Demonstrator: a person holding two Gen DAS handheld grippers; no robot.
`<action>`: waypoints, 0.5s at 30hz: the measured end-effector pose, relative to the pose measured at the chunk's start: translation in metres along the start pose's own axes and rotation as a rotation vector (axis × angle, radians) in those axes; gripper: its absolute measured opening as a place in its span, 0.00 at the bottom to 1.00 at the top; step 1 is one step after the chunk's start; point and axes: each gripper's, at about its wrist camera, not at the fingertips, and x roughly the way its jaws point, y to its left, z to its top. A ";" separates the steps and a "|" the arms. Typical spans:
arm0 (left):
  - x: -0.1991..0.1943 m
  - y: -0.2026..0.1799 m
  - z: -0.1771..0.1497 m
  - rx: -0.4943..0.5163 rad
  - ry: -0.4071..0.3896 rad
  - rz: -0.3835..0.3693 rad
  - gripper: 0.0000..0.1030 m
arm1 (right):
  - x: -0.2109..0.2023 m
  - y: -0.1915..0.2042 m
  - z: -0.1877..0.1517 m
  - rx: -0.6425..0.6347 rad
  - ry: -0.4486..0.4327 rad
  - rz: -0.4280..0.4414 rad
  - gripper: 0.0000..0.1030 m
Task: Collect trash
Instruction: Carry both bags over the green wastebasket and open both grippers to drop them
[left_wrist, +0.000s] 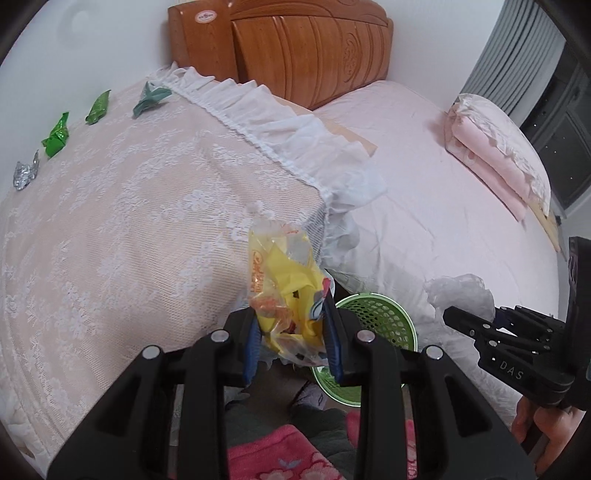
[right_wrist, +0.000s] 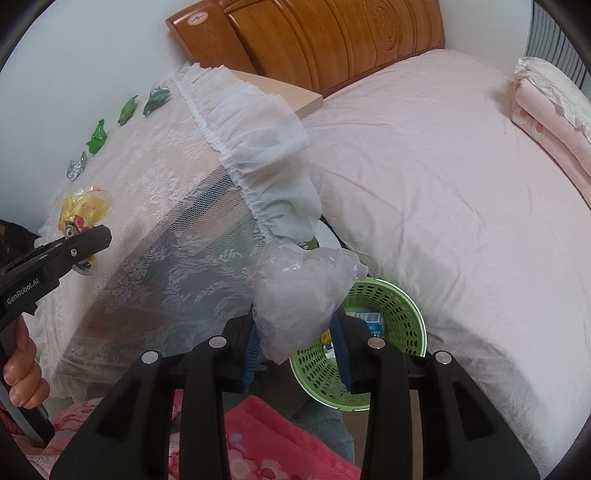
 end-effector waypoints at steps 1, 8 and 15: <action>0.001 -0.005 -0.002 0.014 0.006 -0.001 0.28 | 0.002 -0.003 0.000 0.014 0.003 0.007 0.35; 0.007 -0.031 -0.015 0.087 0.050 -0.009 0.28 | 0.018 -0.027 -0.007 0.076 0.065 -0.022 0.45; 0.007 -0.037 -0.022 0.091 0.053 0.001 0.28 | 0.022 -0.035 -0.011 0.100 0.077 -0.067 0.85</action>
